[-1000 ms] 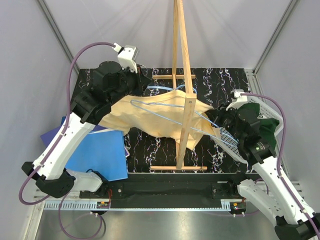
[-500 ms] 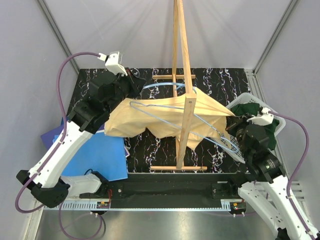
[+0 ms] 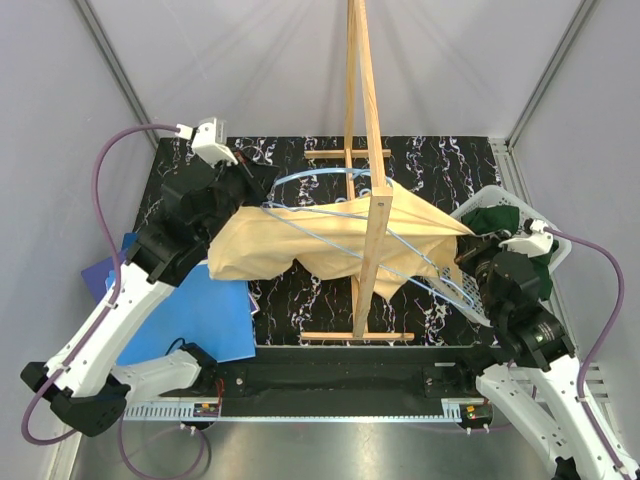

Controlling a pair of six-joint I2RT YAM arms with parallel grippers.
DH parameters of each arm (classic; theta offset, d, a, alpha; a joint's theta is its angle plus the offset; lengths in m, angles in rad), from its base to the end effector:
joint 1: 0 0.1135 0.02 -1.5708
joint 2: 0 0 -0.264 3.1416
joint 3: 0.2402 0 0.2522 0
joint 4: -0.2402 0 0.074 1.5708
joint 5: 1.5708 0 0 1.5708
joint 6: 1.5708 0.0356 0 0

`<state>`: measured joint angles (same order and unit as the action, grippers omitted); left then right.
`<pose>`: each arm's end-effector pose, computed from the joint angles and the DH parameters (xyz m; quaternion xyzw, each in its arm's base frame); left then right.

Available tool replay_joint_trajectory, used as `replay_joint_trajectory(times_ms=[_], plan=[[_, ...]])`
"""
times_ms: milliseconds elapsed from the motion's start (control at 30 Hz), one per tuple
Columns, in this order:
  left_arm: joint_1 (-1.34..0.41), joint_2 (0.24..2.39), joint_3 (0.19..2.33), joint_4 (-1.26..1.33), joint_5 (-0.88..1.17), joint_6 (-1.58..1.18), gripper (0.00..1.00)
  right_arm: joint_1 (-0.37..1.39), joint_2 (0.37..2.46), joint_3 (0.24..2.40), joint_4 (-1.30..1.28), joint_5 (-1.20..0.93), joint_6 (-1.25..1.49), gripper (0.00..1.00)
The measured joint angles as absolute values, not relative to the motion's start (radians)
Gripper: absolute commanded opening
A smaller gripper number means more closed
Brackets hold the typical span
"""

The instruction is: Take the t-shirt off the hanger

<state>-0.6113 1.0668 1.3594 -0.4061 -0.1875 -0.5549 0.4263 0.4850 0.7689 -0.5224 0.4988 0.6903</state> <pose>0.1823 -0.1197 0.4604 -0.0414 0.7443 -0.3067 0.5919 0.1045 0.0288 0.3379 0.2515 0.7352 0.1526 0.6107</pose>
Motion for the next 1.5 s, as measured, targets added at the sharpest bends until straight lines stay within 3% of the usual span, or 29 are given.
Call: replay_joint_trajectory(times_ms=[1167, 1500], plan=[[-0.596, 0.872, 1.214, -0.341, -0.305, -0.516, 0.00, 0.441, 0.531, 0.820, -0.521, 0.492, 0.688, 0.00], [-0.550, 0.767, 1.181, -0.242, -0.494, -0.543, 0.00, 0.440, 0.540, 0.826, -0.553, 0.511, 0.653, 0.00]])
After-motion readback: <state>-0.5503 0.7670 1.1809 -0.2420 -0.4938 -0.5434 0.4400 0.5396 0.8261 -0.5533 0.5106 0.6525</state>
